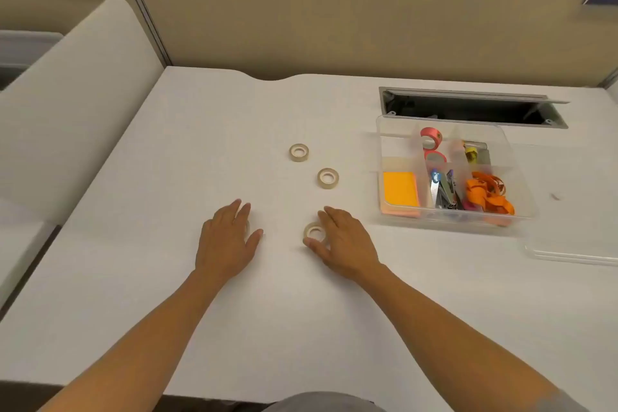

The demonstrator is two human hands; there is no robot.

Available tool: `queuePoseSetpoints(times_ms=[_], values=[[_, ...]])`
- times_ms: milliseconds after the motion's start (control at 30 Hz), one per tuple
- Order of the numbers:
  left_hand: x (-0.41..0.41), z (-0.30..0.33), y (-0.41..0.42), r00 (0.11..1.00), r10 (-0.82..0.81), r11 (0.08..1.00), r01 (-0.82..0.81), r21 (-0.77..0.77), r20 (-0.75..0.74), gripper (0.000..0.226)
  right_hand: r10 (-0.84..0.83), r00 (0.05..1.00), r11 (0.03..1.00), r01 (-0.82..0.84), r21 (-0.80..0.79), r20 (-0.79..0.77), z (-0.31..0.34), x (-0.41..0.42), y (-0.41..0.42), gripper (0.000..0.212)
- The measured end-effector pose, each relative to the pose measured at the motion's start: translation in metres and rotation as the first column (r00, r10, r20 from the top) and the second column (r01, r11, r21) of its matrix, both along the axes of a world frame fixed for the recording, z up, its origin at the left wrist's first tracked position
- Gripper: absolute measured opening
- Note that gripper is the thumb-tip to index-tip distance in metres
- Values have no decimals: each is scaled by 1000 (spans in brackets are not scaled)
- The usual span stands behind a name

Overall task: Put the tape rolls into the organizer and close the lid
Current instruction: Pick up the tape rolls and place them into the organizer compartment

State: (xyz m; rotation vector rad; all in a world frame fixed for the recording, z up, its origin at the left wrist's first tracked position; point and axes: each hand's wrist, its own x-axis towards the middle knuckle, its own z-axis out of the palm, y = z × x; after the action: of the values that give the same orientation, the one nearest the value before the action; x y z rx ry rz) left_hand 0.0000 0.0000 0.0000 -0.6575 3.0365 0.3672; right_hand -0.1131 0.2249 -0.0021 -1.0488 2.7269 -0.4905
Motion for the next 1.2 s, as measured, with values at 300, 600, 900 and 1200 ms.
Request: queuePoseSetpoints(times_ms=[300,600,900,1200], values=[[-5,6,5,1000,7,993,-6,118,-9,39,54,999,998,-54,-15,4,0,-7,-6,54],[-21,12,17,984,-30,968,72,241,-175,37,-111,981,953,151,-264,160,9,-14,6,59],[-79,30,51,935,-177,937,256,239,-306,37,-282,948,821,319,-474,150,37,-40,36,57],[-162,58,94,870,-366,869,447,214,-332,38,-434,886,729,453,-513,165,51,-69,81,57]])
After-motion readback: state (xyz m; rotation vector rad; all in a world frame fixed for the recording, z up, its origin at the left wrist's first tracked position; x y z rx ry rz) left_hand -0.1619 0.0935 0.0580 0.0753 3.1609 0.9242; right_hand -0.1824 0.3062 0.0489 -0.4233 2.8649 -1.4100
